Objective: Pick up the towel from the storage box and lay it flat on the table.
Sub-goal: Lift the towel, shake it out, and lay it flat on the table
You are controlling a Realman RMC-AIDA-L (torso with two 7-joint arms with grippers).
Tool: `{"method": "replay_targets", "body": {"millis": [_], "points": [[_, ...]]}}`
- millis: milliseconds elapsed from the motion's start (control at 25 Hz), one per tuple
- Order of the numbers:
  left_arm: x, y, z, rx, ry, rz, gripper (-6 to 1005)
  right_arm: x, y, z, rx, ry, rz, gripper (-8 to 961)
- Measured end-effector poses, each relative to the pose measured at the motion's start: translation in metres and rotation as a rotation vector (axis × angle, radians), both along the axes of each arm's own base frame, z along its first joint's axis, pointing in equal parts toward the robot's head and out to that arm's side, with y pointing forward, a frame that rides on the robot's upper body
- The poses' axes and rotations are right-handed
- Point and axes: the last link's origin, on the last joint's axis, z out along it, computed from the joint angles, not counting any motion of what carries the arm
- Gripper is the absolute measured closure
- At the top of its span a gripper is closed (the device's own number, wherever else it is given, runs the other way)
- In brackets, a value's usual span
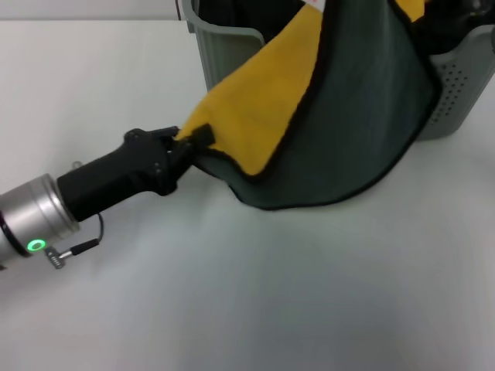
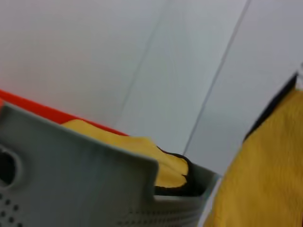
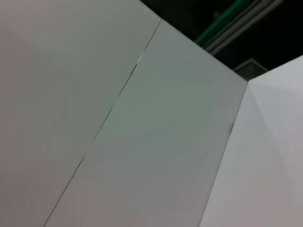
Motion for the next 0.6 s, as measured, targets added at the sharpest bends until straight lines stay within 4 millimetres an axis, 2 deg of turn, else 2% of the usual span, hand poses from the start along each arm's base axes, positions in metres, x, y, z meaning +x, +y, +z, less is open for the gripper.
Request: {"method": "replay_targets", "body": {"millis": [120, 360, 560, 600], "points": [[0.006, 0.003, -0.006, -0.001, 0.016, -0.034, 983, -0.005, 0.001, 0.002, 0.009, 0.001, 0.017, 928], [0.012, 0.008, -0.008, 0.043, 0.002, -0.05, 892, -0.014, 0.008, 0.006, 0.031, 0.026, 0.019, 925], [-0.001, 0.003, -0.001, 0.166, -0.031, 0.015, 671, -0.02, 0.01, 0.014, 0.046, 0.082, 0.024, 923], [-0.003, 0.002, 0.001, 0.182, -0.037, 0.029, 654, -0.021, 0.011, 0.015, 0.048, 0.096, 0.022, 923]]}}
